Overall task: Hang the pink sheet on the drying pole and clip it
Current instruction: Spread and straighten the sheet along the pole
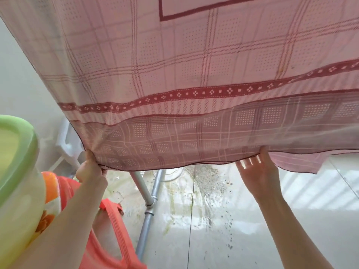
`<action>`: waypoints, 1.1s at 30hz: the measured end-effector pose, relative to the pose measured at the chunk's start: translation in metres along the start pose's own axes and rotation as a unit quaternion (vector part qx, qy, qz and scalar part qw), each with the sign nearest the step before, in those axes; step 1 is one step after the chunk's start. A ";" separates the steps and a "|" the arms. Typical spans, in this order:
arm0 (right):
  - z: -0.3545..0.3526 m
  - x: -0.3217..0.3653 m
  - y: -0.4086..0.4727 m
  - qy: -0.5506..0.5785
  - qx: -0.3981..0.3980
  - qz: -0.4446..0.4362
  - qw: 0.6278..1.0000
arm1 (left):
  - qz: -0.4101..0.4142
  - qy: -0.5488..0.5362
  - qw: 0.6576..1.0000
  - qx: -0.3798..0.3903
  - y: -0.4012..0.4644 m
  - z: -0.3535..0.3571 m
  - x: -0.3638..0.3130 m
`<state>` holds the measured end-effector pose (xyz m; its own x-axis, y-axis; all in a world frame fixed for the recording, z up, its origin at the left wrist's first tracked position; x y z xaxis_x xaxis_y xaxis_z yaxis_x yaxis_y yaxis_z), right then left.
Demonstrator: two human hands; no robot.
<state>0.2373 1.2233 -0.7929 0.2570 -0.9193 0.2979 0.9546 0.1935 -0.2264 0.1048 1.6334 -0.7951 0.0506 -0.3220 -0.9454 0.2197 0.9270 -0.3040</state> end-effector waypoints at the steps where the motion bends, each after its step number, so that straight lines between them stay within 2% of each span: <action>1: -0.006 0.000 -0.002 -0.008 -0.014 -0.008 1.000 | 0.004 -0.018 1.000 0.000 0.001 0.002 0.000; 4: -0.028 -0.006 -0.008 -0.008 -0.056 -0.039 0.998 | 0.027 -0.026 0.999 -0.013 0.006 0.006 0.002; 8: -0.038 -0.016 -0.015 0.000 -0.055 -0.046 0.997 | 0.058 -0.016 0.996 -0.064 -0.001 0.010 -0.002; 12: -0.041 -0.021 -0.015 0.004 -0.067 -0.044 0.997 | 0.016 -0.039 0.995 -0.090 -0.002 0.009 -0.004; 15: -0.041 -0.017 -0.011 0.010 -0.084 -0.045 0.995 | -0.032 -0.039 0.997 -0.065 -0.016 0.013 -0.001; 20: -0.043 -0.007 -0.007 0.009 -0.107 -0.042 0.993 | -0.032 -0.090 0.992 -0.081 -0.049 0.009 -0.006; 24: -0.043 -0.003 -0.009 -0.015 -0.088 -0.026 0.996 | -0.039 -0.095 0.994 -0.035 -0.053 -0.007 0.013; 25: -0.043 -0.004 -0.011 -0.025 -0.088 -0.021 0.996 | -0.035 -0.053 0.998 0.000 -0.051 -0.010 0.023; 27: -0.041 -0.004 -0.016 -0.058 -0.096 -0.006 0.994 | -0.110 -0.029 0.990 0.082 -0.062 -0.012 0.056; 29: -0.037 0.000 -0.025 -0.118 -0.115 0.008 0.986 | -0.170 0.004 0.983 0.061 -0.097 -0.018 0.088; 30: -0.036 0.004 -0.030 -0.150 -0.122 0.011 0.981 | -0.142 0.079 0.985 0.052 -0.121 -0.021 0.099; 31: -0.035 0.007 -0.036 -0.182 -0.119 0.016 0.976 | -0.145 0.147 0.975 0.087 -0.146 -0.016 0.111; 33: -0.032 0.013 -0.043 -0.245 -0.098 0.034 0.964 | -0.200 0.174 0.938 0.224 -0.195 0.023 0.120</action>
<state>0.1941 1.1921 -0.8093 0.4040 -0.6259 0.6671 0.8986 0.1351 -0.4175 0.0907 1.4094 -0.8463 -0.4273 -0.4720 -0.7711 0.5450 0.5461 -0.6362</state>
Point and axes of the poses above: each hand's wrist, its own y-axis towards the middle knuckle, its own z-axis out of the palm, x = y × z, the point moved 6 cm from there along y, towards the middle knuckle, and after that the axes turned 9 degrees about y, right-handed, at the moved point
